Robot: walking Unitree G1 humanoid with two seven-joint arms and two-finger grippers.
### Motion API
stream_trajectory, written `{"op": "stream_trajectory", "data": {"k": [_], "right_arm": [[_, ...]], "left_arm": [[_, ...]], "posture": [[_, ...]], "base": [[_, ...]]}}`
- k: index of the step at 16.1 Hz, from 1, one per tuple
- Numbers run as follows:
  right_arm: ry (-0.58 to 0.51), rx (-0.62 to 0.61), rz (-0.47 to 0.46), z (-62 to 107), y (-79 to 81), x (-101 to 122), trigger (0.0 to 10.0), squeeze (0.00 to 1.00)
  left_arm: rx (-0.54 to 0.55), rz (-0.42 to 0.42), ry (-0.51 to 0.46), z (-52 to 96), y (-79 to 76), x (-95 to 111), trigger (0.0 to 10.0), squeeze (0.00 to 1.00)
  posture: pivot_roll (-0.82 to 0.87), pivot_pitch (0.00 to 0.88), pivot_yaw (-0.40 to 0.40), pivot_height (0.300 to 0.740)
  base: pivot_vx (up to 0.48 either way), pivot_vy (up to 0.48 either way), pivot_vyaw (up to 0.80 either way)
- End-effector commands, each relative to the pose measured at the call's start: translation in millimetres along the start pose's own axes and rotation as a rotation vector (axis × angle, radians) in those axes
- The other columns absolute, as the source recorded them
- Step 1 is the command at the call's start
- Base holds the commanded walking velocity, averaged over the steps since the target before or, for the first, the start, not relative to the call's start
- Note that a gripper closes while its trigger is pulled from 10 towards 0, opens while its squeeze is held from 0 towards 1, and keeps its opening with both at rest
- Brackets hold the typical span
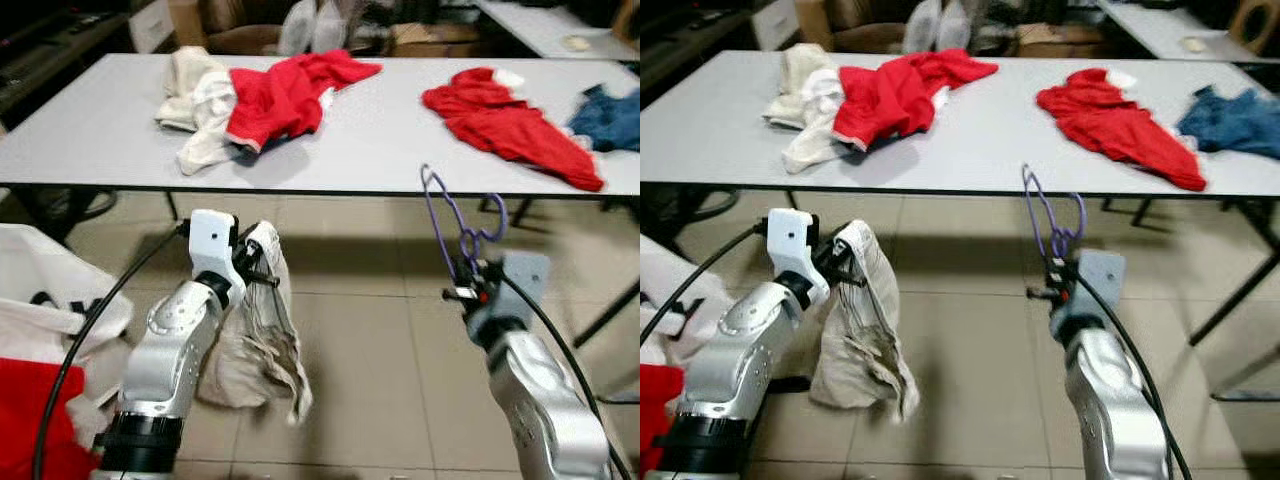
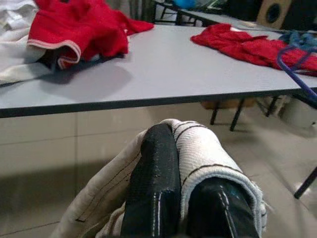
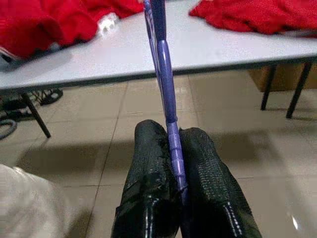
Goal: Hang hanger
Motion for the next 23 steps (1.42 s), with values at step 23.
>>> {"op": "stream_trajectory", "data": {"k": [23], "right_arm": [[-0.039, 0.024, 0.059, -5.1, 6.2, 7, 10.0, 0.00]], "left_arm": [[-0.029, -0.042, -0.096, -5.1, -3.4, 25, 10.0, 0.00]], "posture": [[-0.13, 0.000, 0.034, 0.740]], "base": [[0.300, 0.000, 0.00]]}}
Point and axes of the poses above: a point about 5 cm out from each wrist's last joint towards the gripper, its own z axis pointing back from the gripper into the wrist, its own x axis along the axis of the wrist's last joint, y = z × x, the point moved 6 cm from there along -z, pointing out of the wrist towards the gripper, and after that the axes turned 4 degrees about z, right-handed, at the moved point
